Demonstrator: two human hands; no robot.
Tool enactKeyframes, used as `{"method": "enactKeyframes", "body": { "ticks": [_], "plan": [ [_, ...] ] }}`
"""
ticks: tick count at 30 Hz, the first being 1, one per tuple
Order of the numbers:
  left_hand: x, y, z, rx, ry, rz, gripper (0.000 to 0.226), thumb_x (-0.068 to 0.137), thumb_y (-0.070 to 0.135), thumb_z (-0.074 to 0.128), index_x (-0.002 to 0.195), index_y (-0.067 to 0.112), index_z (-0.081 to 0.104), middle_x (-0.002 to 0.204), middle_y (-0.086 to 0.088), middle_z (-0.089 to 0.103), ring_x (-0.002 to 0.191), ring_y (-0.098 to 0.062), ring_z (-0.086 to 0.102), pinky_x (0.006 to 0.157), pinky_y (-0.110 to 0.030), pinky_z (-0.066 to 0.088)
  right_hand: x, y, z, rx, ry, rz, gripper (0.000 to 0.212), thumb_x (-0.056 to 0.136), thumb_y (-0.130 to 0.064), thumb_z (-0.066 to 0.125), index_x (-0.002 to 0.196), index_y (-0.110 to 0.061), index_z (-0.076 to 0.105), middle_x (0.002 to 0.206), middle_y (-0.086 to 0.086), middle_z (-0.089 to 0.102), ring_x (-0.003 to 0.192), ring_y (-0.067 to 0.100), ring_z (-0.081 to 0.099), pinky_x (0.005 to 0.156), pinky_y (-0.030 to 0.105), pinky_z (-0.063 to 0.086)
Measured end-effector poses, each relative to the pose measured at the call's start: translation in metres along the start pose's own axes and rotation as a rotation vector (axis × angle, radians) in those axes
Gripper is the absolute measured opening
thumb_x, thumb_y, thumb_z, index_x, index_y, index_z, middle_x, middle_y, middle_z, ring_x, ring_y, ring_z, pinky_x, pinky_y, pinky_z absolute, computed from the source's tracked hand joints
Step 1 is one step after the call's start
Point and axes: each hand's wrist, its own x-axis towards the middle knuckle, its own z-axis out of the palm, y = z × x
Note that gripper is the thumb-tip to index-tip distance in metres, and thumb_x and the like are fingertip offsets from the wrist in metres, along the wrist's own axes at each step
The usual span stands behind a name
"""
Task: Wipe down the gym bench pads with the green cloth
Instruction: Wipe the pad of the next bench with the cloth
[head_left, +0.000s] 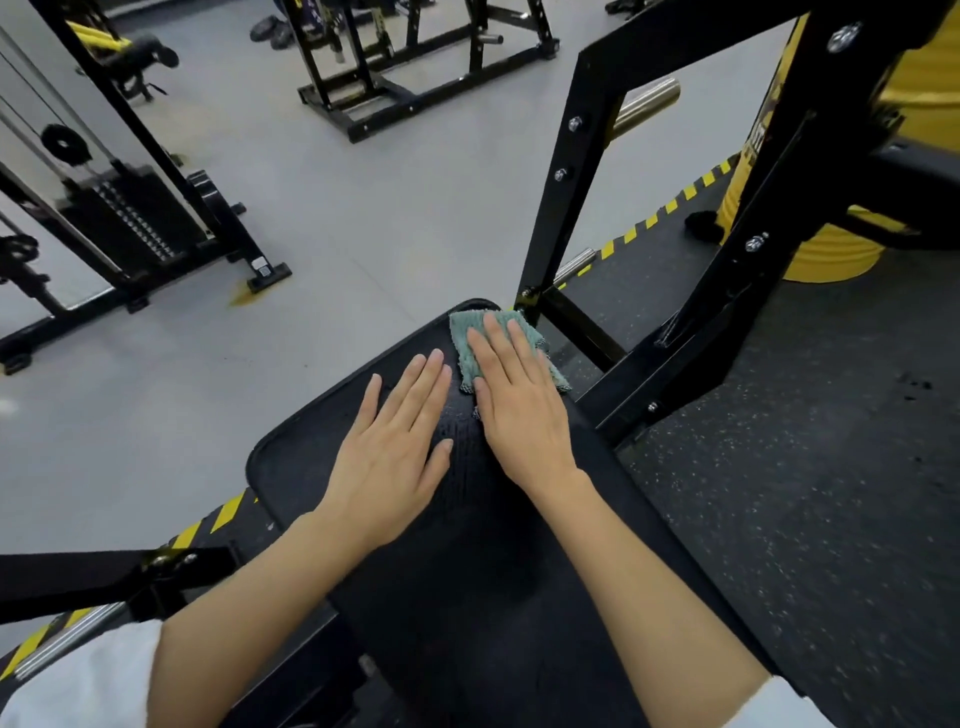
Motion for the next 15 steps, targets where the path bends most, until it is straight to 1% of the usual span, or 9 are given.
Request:
{"method": "enactKeyframes", "body": {
  "ticks": [3, 7, 9, 12, 15],
  "plan": [
    [0.015, 0.012, 0.004, -0.006, 0.005, 0.005, 0.063, 0.098, 0.038, 0.027, 0.154, 0.009, 0.021, 0.163, -0.004, 0.013, 0.151, -0.015, 0.006, 0.121, -0.041, 0.002, -0.018, 0.011, -0.005, 0.028, 0.009, 0.024, 0.052, 0.099, -0.026, 0.027, 0.150, -0.016, 0.032, 0.160, 0.002, 0.023, 0.149, 0.019, 0.014, 0.117, 0.045, 0.027],
    [0.017, 0.019, 0.013, 0.009, -0.003, -0.034, 0.065, 0.098, 0.041, 0.026, 0.154, 0.007, 0.020, 0.163, -0.005, 0.013, 0.150, -0.017, 0.009, 0.120, -0.040, 0.001, -0.036, 0.017, -0.007, 0.079, 0.019, 0.067, 0.053, 0.098, -0.024, 0.031, 0.150, -0.013, 0.031, 0.160, 0.004, 0.022, 0.149, 0.018, 0.012, 0.117, 0.042, 0.026],
    [0.016, 0.019, 0.015, 0.048, -0.006, -0.041, 0.067, 0.098, 0.044, 0.025, 0.154, 0.007, 0.019, 0.163, -0.006, 0.012, 0.150, -0.018, 0.010, 0.119, -0.041, 0.002, -0.032, 0.015, -0.005, 0.075, 0.023, 0.089, 0.055, 0.098, -0.027, 0.031, 0.151, -0.013, 0.028, 0.160, 0.006, 0.020, 0.149, 0.021, 0.014, 0.117, 0.042, 0.026],
    [0.016, 0.019, 0.016, 0.072, -0.022, -0.044, 0.068, 0.098, 0.046, 0.023, 0.154, 0.007, 0.017, 0.163, -0.006, 0.010, 0.151, -0.018, 0.007, 0.120, -0.043, 0.000, -0.010, 0.010, -0.001, 0.048, 0.020, 0.114, 0.059, 0.100, -0.038, 0.025, 0.153, -0.014, 0.023, 0.160, 0.008, 0.021, 0.147, 0.027, 0.018, 0.117, 0.043, 0.025],
    [0.017, 0.021, 0.018, 0.088, -0.026, -0.060, 0.068, 0.098, 0.045, 0.021, 0.155, 0.007, 0.016, 0.164, -0.006, 0.008, 0.151, -0.018, 0.004, 0.120, -0.045, 0.002, 0.017, 0.009, 0.001, 0.041, 0.010, 0.118, 0.060, 0.099, -0.042, 0.025, 0.153, -0.015, 0.024, 0.157, 0.010, 0.027, 0.143, 0.030, 0.028, 0.110, 0.046, 0.034]
  ]
}}
